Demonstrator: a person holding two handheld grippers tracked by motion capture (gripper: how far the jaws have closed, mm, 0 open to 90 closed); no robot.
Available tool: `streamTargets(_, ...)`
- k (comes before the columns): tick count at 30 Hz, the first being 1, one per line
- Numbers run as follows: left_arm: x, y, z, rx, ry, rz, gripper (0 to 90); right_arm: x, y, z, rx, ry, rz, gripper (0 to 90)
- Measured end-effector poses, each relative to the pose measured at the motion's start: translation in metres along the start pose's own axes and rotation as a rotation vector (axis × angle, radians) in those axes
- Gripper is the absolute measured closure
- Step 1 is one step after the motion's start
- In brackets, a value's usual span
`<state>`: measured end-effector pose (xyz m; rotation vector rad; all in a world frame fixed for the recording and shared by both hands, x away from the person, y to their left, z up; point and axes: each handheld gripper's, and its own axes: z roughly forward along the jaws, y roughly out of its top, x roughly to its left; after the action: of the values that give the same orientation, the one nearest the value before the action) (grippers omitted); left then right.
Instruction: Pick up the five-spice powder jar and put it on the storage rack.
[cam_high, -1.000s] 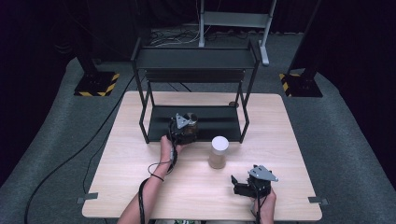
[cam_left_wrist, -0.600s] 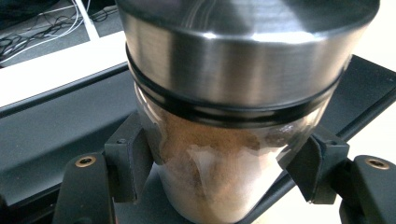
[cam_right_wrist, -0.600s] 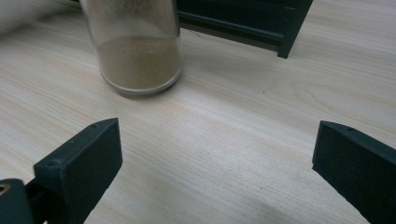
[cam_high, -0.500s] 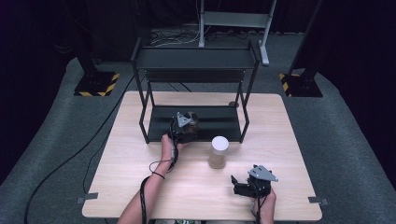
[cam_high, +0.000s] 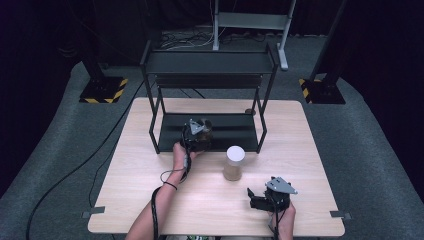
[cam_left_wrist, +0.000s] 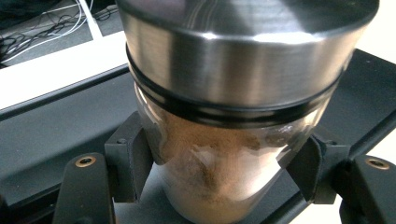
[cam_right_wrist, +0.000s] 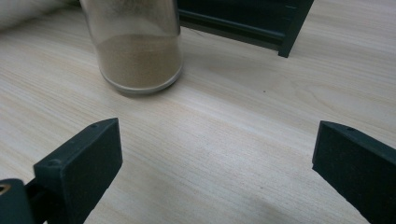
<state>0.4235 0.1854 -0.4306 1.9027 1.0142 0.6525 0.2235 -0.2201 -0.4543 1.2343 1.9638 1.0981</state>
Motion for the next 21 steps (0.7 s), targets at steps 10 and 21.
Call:
streamTargets(10,0.002,0.0,0.006,0.002,0.004,-0.01,31.3,0.0,0.0,0.0,0.002,0.0,-0.004,0.3)
streamTargets(21,0.002,0.0,0.013,0.001,-0.001,-0.013,31.3,0.0,0.0,0.0,0.002,0.0,-0.004,0.3)
